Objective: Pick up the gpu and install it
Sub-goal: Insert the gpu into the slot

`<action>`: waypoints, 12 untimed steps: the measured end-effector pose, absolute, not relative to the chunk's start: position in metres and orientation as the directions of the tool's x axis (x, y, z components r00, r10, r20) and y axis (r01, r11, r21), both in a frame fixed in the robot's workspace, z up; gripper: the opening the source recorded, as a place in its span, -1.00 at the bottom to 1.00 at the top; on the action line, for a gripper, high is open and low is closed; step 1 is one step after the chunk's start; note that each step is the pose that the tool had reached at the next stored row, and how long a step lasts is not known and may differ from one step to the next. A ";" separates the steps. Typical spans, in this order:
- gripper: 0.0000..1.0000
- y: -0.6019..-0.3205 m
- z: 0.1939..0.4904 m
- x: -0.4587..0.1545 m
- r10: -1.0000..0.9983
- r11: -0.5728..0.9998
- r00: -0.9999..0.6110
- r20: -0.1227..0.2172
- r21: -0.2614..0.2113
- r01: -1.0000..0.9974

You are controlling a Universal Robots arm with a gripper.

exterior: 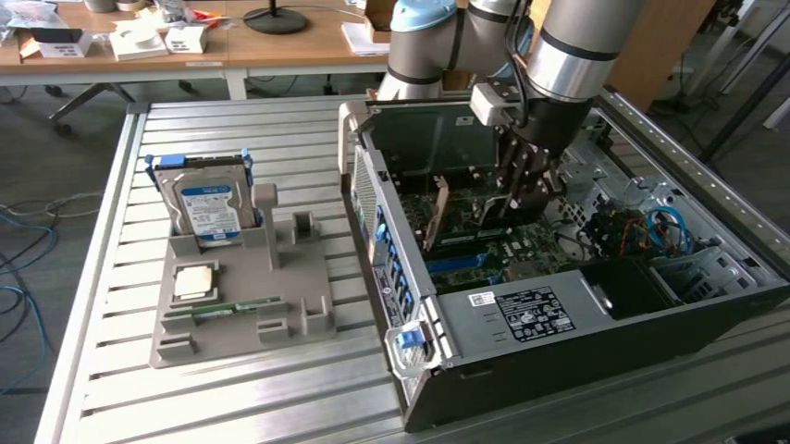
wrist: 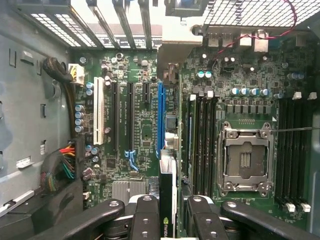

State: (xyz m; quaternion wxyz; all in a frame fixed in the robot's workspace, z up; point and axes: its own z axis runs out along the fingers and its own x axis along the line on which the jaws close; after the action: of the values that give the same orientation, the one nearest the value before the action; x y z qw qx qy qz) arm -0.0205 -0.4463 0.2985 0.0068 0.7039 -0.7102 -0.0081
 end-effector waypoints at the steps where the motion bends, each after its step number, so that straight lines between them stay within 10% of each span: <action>1: -0.47 -0.446 0.298 -0.021 -1.000 0.009 -0.009 -0.002 0.021 -1.000; 12: -0.47 -0.452 0.298 -0.026 -1.000 0.008 -0.009 -0.008 0.019 -1.000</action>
State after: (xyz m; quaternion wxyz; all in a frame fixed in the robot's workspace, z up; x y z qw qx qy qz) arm -0.0259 -0.4519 0.2983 0.0040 0.7041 -0.7101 -0.0096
